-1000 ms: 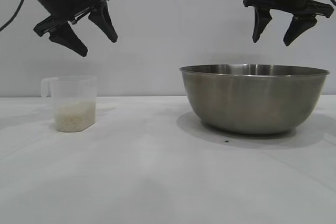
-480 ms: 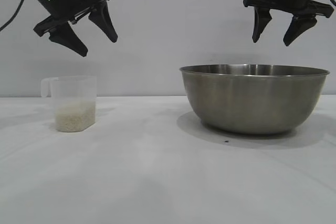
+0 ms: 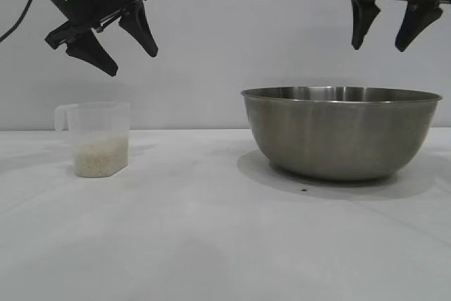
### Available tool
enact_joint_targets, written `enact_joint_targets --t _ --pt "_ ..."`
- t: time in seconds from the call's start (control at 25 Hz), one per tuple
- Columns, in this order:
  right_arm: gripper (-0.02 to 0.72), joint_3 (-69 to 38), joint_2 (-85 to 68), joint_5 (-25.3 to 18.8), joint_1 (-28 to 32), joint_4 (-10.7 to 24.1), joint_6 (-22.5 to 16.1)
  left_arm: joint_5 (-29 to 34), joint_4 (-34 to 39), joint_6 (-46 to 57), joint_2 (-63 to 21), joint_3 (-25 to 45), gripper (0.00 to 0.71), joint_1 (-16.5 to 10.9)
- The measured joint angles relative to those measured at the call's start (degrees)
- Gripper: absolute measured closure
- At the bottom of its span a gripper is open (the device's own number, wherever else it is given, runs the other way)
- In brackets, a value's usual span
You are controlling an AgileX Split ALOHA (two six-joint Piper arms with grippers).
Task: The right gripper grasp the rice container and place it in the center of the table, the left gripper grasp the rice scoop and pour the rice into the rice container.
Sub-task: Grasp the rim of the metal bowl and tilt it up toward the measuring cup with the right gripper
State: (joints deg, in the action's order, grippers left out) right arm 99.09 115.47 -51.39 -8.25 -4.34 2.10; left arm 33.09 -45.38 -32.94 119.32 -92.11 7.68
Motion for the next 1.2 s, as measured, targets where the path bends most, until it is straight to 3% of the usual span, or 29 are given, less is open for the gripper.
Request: enact_joint_targets --t 0.2,0.4,1.0,1.2 --pt "0.253 0.73 -1.18 -12.19 0.00 0.21 0.00 0.10 0.00 0.00 0.00 0.00 0.217 0.00" --pt "0.253 0.81 -1.18 -18.56 0.00 0.00 -0.11 0.10 0.00 0.00 0.00 0.00 0.217 0.00" --pt "0.253 0.86 8.57 -19.05 0.00 -1.32 -0.20 0.10 0.00 0.00 0.00 0.00 0.217 0.00" --pt "0.253 0.86 10.80 -16.85 0.00 -1.32 -0.20 0.10 0.00 0.00 0.00 0.00 0.217 0.00"
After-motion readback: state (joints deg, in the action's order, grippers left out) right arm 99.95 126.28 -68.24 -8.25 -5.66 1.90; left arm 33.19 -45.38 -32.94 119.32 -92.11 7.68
